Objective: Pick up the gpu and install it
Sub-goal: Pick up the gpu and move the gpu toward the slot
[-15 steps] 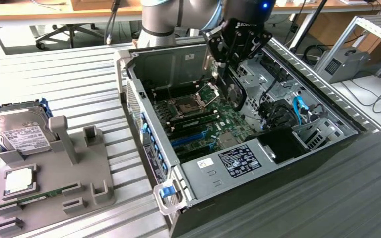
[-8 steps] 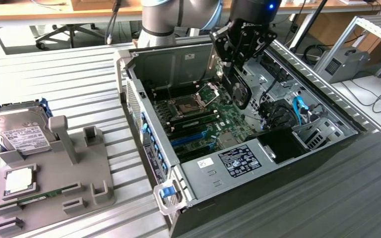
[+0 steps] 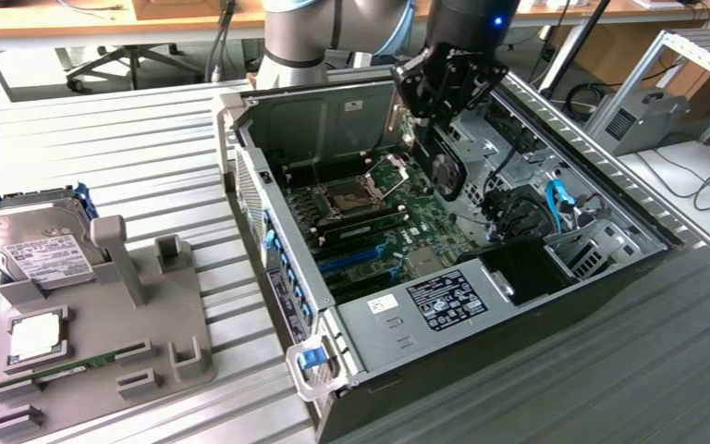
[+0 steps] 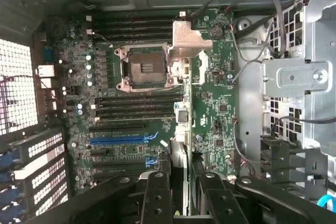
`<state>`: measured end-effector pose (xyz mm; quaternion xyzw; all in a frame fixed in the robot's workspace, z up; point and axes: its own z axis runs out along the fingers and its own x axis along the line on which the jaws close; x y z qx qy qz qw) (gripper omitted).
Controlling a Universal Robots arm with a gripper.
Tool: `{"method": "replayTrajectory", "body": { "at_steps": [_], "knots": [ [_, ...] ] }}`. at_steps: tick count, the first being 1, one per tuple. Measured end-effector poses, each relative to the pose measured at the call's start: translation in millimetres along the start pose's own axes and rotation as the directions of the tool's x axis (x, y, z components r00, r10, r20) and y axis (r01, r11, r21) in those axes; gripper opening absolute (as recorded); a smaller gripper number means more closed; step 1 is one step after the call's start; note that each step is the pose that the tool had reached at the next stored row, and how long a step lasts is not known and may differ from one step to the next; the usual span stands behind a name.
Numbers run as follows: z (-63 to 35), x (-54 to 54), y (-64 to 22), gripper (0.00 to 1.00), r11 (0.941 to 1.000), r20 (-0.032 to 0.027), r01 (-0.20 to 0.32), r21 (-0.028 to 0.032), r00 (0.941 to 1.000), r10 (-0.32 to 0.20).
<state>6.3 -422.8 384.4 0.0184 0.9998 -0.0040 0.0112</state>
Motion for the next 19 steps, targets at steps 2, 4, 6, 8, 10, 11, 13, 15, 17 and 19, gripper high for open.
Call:
{"method": "replayTrajectory", "body": {
  "at_steps": [2, 4, 6, 8, 10, 11, 13, 15, 17, 19],
  "knots": [
    [0.8, -0.1, 0.2, 0.26, 0.9997, 0.0001, 0.023, -0.0003, 0.9997, -0.023],
    [1.6, -0.6, 0.4, 0.26, 0.9990, 0.0003, 0.045, -0.0006, 0.9990, -0.045],
    [2.7, -1.7, 1.1, 0.26, 0.9986, 0.0004, 0.052, -0.0008, 0.9986, -0.052],
    [4.0, -2.6, 2.2, 0.26, 0.9985, 0.0004, 0.054, -0.0008, 0.9985, -0.054],
    [5.5, -3.0, 3.5, 0.26, 0.9985, 0.0004, 0.055, -0.0006, 0.9985, -0.055],
    [6.3, -3.3, 4.1, 0.26, 0.9984, 0.0004, 0.056, -0.0006, 0.9984, -0.056],
    [8.0, -3.8, 5.1, 0.26, 0.9984, 0.0004, 0.057, -0.0001, 0.9984, -0.057],
    [9.6, -4.2, 5.8, 0.26, 0.9983, 0.0004, 0.058, 0.0004, 0.9983, -0.058],
    [11.0, -4.5, 6.4, 0.26, 0.9983, 0.0004, 0.058, 0.0009, 0.9983, -0.058],
    [11.6, -4.8, 6.6, 0.26, 0.9982, 0.0004, 0.060, 0.0014, 0.9982, -0.060]
  ]
}}
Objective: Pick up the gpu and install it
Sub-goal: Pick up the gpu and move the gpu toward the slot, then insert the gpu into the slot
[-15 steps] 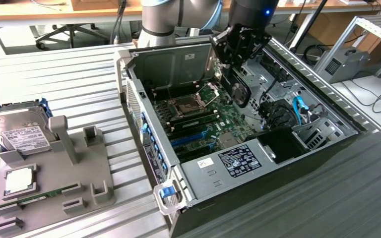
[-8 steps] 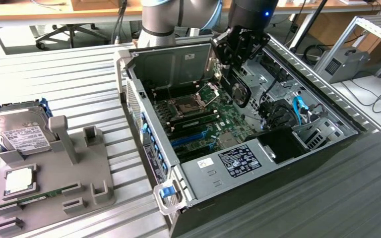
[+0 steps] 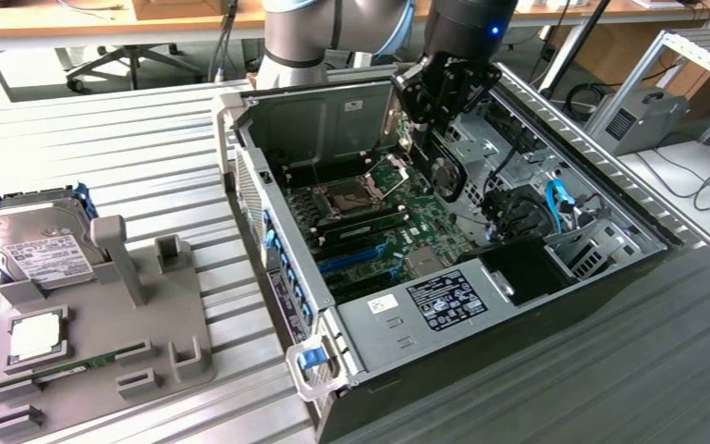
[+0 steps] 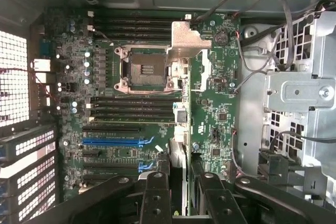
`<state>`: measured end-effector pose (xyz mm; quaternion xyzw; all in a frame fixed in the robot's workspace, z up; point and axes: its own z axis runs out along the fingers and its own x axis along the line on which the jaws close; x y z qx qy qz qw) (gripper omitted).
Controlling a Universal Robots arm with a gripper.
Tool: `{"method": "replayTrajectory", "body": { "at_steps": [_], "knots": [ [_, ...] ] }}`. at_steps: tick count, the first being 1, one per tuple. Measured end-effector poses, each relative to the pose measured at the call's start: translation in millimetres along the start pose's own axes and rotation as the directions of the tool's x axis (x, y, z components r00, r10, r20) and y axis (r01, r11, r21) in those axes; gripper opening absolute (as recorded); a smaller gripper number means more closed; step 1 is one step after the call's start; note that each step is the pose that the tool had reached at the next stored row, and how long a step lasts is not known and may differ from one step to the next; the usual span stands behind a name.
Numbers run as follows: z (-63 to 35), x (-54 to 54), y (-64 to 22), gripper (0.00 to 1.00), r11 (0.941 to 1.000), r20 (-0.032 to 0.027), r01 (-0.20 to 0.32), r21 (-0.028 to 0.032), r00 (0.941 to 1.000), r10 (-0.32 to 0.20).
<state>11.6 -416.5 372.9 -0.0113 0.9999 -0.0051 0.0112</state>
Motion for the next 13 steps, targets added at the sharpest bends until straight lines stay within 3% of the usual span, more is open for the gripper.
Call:
{"method": "replayTrajectory", "body": {
  "at_steps": [13],
  "knots": [
    [0.2, -0.5, 0.0, 0.26, 1.0000, 0.0001, 0.000, -0.0002, 1.0000, 0.000]
  ]
}}
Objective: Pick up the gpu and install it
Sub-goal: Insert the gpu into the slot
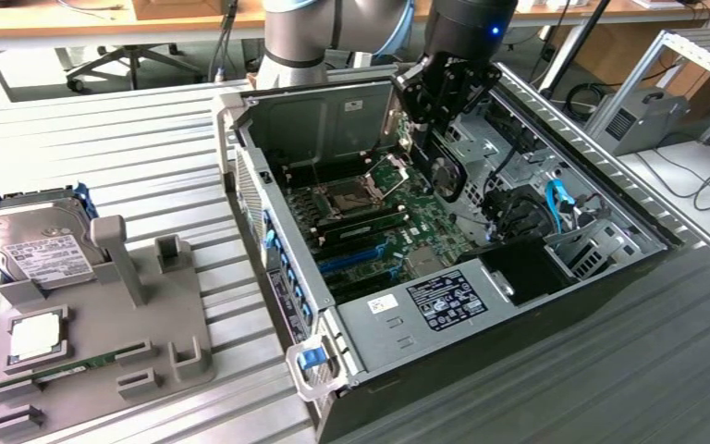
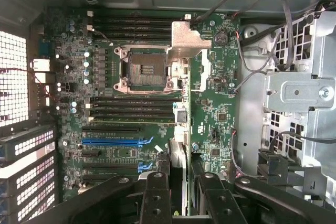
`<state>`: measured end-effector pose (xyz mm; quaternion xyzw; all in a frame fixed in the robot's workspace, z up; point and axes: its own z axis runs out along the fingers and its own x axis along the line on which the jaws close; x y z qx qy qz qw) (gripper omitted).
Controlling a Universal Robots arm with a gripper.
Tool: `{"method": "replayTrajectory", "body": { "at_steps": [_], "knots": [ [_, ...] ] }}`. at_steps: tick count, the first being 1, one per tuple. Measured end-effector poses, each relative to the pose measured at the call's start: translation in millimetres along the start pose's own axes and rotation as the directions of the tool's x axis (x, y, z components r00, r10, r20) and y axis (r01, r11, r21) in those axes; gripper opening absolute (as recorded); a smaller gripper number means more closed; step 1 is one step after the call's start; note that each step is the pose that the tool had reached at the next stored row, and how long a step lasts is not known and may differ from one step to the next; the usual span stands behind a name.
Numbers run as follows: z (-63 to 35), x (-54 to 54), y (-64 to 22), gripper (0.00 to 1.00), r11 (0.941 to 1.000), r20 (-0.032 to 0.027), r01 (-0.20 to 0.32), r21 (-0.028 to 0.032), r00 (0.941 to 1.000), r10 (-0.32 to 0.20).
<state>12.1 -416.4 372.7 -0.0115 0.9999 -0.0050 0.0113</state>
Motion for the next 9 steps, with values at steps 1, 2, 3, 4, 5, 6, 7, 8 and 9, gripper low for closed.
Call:
{"method": "replayTrajectory", "body": {
  "at_steps": [1, 2, 3, 4, 5, 6, 7, 8, 9],
  "knots": [
    [0.0, 0.0, 0.0, 0.26, 1.0000, 0.0000, 0.000, 0.0000, 1.0000, 0.000],
    [0.0, 0.0, 0.0, 0.26, 1.0000, 0.0000, 0.001, 0.0000, 1.0000, -0.001],
    [0.0, 0.0, 0.0, 0.26, 1.0000, 0.0000, 0.004, 0.0000, 1.0000, -0.004],
    [0.0, 0.0, 0.0, 0.26, 1.0000, 0.0001, 0.008, -0.0002, 1.0000, -0.008],
    [0.0, 0.0, 0.0, 0.26, 0.9999, 0.0001, 0.014, -0.0003, 0.9999, -0.014],
    [0.0, 0.0, 0.0, 0.26, 0.9997, 0.0002, 0.023, -0.0005, 0.9997, -0.023],
    [0.0, 0.0, 0.0, 0.26, 0.9996, 0.0003, 0.029, -0.0006, 0.9996, -0.029],
    [0.0, 0.0, 0.0, 0.26, 0.9993, 0.0004, 0.036, -0.0007, 0.9993, -0.036],
    [0.0, 0.0, 0.0, 0.26, 0.9989, 0.0005, 0.046, -0.0009, 0.9989, -0.046]
  ]
}}
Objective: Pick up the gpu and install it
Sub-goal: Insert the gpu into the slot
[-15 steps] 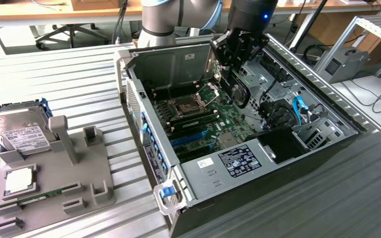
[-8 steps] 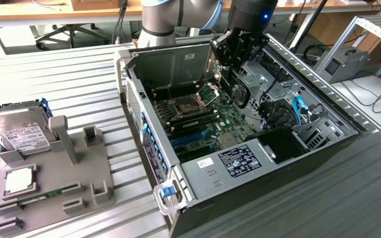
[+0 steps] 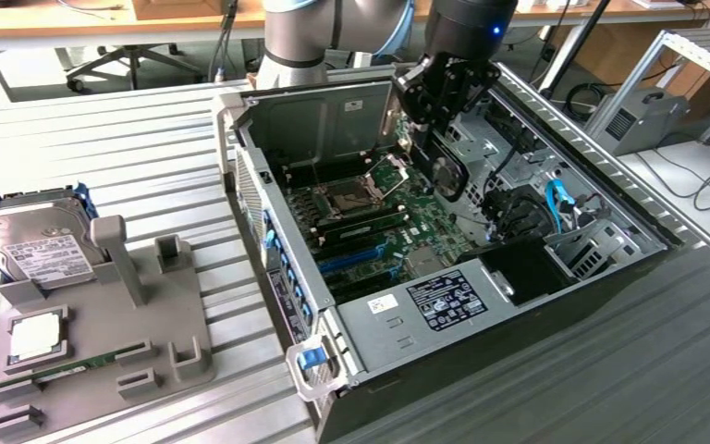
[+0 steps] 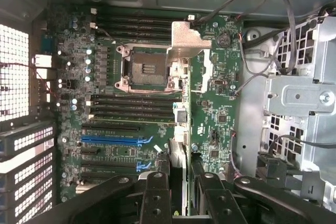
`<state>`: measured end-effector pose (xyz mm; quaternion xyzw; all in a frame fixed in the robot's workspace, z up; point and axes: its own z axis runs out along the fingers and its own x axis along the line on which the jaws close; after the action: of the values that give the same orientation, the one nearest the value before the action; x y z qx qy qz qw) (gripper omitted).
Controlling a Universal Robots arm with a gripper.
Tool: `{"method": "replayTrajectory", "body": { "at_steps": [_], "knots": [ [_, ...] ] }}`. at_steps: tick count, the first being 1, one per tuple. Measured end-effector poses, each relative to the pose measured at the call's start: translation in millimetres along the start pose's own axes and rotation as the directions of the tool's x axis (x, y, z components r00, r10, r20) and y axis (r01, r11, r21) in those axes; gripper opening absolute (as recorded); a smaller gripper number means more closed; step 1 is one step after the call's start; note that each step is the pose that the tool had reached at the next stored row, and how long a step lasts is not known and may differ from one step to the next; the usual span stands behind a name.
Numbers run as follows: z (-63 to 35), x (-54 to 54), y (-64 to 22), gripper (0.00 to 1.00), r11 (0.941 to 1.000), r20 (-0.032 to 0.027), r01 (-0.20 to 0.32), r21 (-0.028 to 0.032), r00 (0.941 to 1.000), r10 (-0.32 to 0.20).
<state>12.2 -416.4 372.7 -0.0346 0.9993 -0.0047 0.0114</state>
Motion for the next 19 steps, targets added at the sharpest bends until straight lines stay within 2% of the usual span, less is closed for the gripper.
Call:
{"method": "replayTrajectory", "body": {
  "at_steps": [9, 19],
  "knots": [
    [0.0, 0.0, 0.0, 0.26, 0.9957, 0.0011, 0.092, -0.0020, 0.9958, -0.092],
    [0.0, 0.0, 0.0, 0.26, 0.9811, 0.0024, 0.193, -0.0041, 0.9811, -0.193]
  ]
}}
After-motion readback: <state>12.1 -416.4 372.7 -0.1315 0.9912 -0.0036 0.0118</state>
